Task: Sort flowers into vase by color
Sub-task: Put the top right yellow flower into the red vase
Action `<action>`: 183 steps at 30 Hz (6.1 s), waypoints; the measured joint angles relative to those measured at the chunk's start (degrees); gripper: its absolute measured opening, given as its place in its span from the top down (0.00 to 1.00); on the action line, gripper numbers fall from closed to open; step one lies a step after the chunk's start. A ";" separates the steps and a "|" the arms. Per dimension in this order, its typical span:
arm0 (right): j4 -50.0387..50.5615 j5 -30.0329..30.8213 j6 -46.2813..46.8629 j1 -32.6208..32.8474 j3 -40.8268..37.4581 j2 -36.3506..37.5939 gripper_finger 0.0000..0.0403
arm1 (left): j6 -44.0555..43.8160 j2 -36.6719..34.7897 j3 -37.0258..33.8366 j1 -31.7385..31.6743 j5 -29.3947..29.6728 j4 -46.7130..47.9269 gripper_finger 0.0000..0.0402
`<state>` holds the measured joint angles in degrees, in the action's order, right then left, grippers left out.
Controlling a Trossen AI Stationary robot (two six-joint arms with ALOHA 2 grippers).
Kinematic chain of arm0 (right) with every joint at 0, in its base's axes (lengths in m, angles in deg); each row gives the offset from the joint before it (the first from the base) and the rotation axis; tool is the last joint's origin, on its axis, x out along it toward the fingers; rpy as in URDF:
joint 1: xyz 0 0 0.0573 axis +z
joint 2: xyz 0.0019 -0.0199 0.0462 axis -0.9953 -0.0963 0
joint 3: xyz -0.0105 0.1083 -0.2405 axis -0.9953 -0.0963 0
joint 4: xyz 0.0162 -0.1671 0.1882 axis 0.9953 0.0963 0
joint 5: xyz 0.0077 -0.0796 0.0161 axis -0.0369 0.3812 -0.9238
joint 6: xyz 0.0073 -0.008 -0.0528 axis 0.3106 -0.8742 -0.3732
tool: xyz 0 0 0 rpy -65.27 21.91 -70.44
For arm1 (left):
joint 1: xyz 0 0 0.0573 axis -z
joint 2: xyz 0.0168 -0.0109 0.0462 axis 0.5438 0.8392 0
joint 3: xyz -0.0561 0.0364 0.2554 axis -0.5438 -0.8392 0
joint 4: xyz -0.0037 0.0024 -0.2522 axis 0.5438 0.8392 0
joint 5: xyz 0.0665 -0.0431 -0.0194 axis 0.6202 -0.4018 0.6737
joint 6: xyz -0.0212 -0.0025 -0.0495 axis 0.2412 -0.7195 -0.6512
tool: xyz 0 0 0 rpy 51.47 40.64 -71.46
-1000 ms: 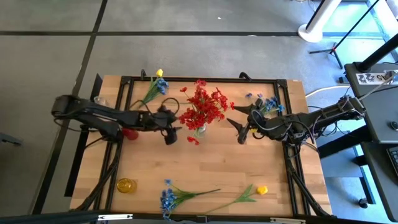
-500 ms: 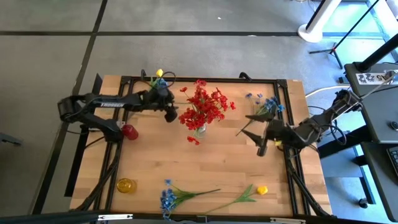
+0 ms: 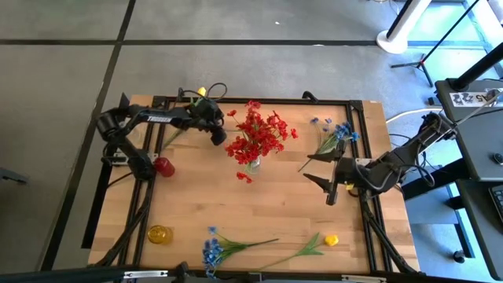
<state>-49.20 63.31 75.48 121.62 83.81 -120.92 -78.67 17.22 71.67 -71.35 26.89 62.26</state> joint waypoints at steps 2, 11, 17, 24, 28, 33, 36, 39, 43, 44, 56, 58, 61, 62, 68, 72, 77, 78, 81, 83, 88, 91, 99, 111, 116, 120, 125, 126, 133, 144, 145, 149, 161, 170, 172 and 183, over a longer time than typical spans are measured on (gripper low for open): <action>0.38 0.04 0.72 0.00 0.00 0.00 0.36 | 0.44 0.71 0.00 -1.05 -0.10 1.13 0.51; 1.05 0.03 0.79 -0.04 0.00 -0.25 0.36 | 0.36 3.00 0.04 -1.45 0.39 2.21 0.51; 1.19 -1.52 1.32 -0.04 0.00 -1.33 0.36 | -1.33 5.04 0.28 -1.43 1.51 1.94 0.51; 1.32 -2.38 2.36 -0.04 0.00 -2.01 0.36 | -1.38 5.19 0.24 -0.57 2.72 2.38 0.53; 1.32 -2.39 2.36 -0.04 0.00 -2.01 0.36 | -0.98 5.25 0.22 -0.10 2.33 2.51 0.59; 1.32 -2.39 2.36 -0.04 0.00 -2.01 0.36 | -0.08 5.30 0.19 2.04 4.11 2.54 0.75; 1.34 -2.41 2.36 -0.04 0.00 -2.01 0.36 | -0.02 5.34 0.13 3.64 5.34 2.86 0.88; 1.34 -2.41 2.36 -0.04 0.00 -2.01 0.36 | -0.58 5.06 0.07 5.32 7.08 3.05 0.98; 2.21 -2.39 2.34 -0.04 0.00 -2.01 0.36 | -2.32 3.79 0.02 8.08 8.31 4.91 0.98; 2.43 -2.41 2.33 -0.04 0.00 -2.01 0.36 | -3.27 3.41 0.02 8.93 8.66 5.94 0.99; 2.74 -2.40 2.34 -0.04 0.00 -2.01 0.36 | -35.24 -6.96 -0.37 32.71 12.40 28.71 1.00; 2.70 -2.38 2.34 -0.04 0.00 -2.01 0.36 | -41.75 -7.62 -0.37 39.01 13.11 30.20 1.00; 2.60 -2.32 2.33 -0.04 0.00 -2.01 0.36 | -51.86 -7.86 -0.33 47.89 13.42 30.13 1.00; 2.54 -2.28 2.32 -0.04 0.00 -2.01 0.36 | -55.06 -7.86 -0.31 50.48 13.50 30.16 1.00; 2.49 -1.93 2.34 -0.04 0.00 -2.01 0.36 | -68.86 -7.90 -0.24 61.87 15.83 31.16 0.91; 2.55 -1.99 2.34 -0.04 0.00 -2.01 0.36 | -70.32 -7.92 -0.24 64.10 18.66 31.50 0.80; 2.71 -2.08 2.34 -0.04 0.00 -2.11 0.36 | -65.48 -7.13 -0.13 62.68 31.50 24.63 0.68; 2.70 -2.09 2.34 -0.04 0.00 -2.26 0.36 | -63.70 -6.49 -0.13 61.84 33.49 22.48 0.66; 2.72 -2.34 2.34 -0.04 0.00 -2.88 0.36 | -57.82 -3.71 -0.13 58.02 35.37 14.74 0.61; 2.65 -2.36 2.34 -0.04 0.00 -3.40 0.36 | -54.69 -1.62 -0.13 54.84 34.71 10.28 0.58; 2.65 -2.41 2.98 -0.04 0.00 -4.82 0.36 | -51.99 2.82 -0.04 47.34 34.18 7.75 0.54; 2.70 -3.50 3.71 -0.04 0.00 -5.56 0.36 | -49.05 4.79 -0.04 45.12 33.80 3.95 0.54; 2.78 -3.53 3.74 -0.04 -0.02 -6.56 0.36 | -47.02 10.29 0.23 43.10 31.38 -3.32 0.54; 2.74 -4.08 3.94 -0.04 -0.02 -6.56 0.36 | -48.57 7.46 -1.67 44.80 40.80 2.44 0.96; 2.78 -4.94 4.04 -0.04 -0.02 -6.56 0.36 | -50.56 -3.65 -6.36 47.91 44.52 5.87 0.96; 2.80 -4.95 3.93 -0.04 -0.02 -6.56 0.36 | -50.66 -17.41 -9.27 52.92 51.00 11.93 0.97; 2.72 -4.76 3.92 -0.04 -0.02 -6.56 0.36 | -42.38 -36.29 -10.45 61.06 65.72 13.22 0.97; 2.72 -4.66 3.91 -0.04 -0.02 -6.56 0.36 | -40.05 -39.37 -10.45 62.45 68.90 12.42 0.97; 2.69 -4.45 5.14 -0.04 -0.02 -6.56 0.36 | -28.04 -55.69 -11.62 71.18 88.40 12.20 0.97; 2.63 -4.44 5.24 -0.04 -0.02 -6.56 0.36 | -15.67 -68.26 -11.63 70.69 91.40 12.24 0.97; 2.63 -4.44 5.24 -0.04 -0.02 -6.56 0.36 | -16.11 -68.91 -11.63 70.31 91.04 11.90 0.97; 2.56 -4.42 5.17 -0.10 -0.02 -6.56 0.36 | -17.77 -69.54 -11.70 68.42 80.32 6.05 0.97; 2.61 -7.66 4.37 -2.33 -0.02 -6.56 0.36 | 14.38 -67.21 -26.88 61.33 29.14 -48.54 0.96; 3.24 -9.84 7.15 -2.29 -0.02 -7.13 0.36 | 20.39 -87.04 -22.87 61.28 39.41 -21.12 0.96; 3.25 -9.82 7.15 -2.29 -0.02 -7.71 0.36 | 19.23 -91.87 -22.25 61.28 39.71 -15.64 0.96; 3.19 -8.56 8.39 -2.29 0.00 -10.29 0.36 | 10.04 -92.34 -23.11 61.61 33.75 -9.89 0.96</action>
<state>-46.00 54.75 83.87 119.32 83.81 -131.21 -68.63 -75.12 48.56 -9.74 60.63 52.37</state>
